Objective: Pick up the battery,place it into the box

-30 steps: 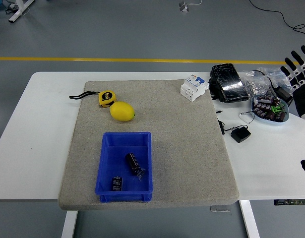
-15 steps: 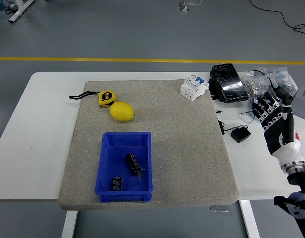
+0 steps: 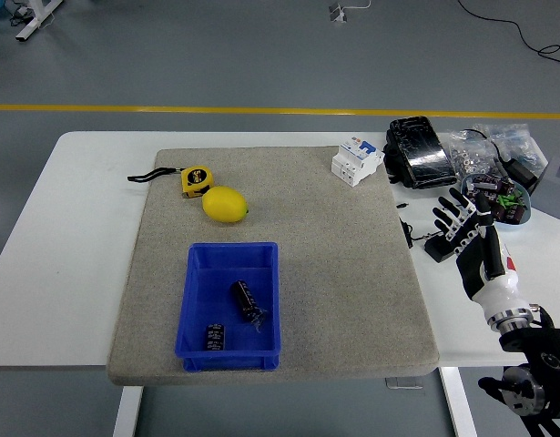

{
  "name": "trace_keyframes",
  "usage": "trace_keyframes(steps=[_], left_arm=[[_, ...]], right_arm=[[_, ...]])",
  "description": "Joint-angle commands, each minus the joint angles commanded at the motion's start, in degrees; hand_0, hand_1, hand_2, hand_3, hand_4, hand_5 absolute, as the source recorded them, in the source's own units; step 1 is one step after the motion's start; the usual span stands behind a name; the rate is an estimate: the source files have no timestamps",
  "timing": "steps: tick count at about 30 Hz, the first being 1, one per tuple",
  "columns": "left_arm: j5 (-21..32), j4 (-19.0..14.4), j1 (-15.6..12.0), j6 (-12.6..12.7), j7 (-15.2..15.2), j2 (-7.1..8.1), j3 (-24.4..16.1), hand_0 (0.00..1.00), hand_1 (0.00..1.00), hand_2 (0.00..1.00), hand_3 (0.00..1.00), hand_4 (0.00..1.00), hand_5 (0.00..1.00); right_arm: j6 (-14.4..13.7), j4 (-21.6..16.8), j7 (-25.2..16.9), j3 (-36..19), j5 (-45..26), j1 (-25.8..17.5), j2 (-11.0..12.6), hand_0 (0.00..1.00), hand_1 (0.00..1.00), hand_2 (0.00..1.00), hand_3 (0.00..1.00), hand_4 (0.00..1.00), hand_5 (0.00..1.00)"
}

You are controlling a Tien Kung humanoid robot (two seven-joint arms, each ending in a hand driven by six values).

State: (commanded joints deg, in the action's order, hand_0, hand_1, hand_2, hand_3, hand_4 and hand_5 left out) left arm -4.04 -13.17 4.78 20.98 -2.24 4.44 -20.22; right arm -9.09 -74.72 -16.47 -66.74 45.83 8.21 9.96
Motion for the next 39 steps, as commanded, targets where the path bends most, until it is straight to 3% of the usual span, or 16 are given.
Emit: trace_keyframes(steps=[7,39], left_arm=[[0.38,0.04,0.30,0.02,-0.24,-0.08,0.19,0.711,0.677,0.736,0.696,0.766,0.645],[-2.34,0.30,0.56,0.18,0.47,-0.47,-2.13,0.710,0.681,0.738,0.697,0.766,0.645]], right_arm=[[-1.24,0.33,-0.54,0.73,-0.44,0.43,0.13,0.987,0.892,0.893,0.934,0.998,0.998],[-0.86,0.48,0.99,0.90,3.68,0.87,0.29,0.985,0.890,0.894,0.931,0.998,0.998]])
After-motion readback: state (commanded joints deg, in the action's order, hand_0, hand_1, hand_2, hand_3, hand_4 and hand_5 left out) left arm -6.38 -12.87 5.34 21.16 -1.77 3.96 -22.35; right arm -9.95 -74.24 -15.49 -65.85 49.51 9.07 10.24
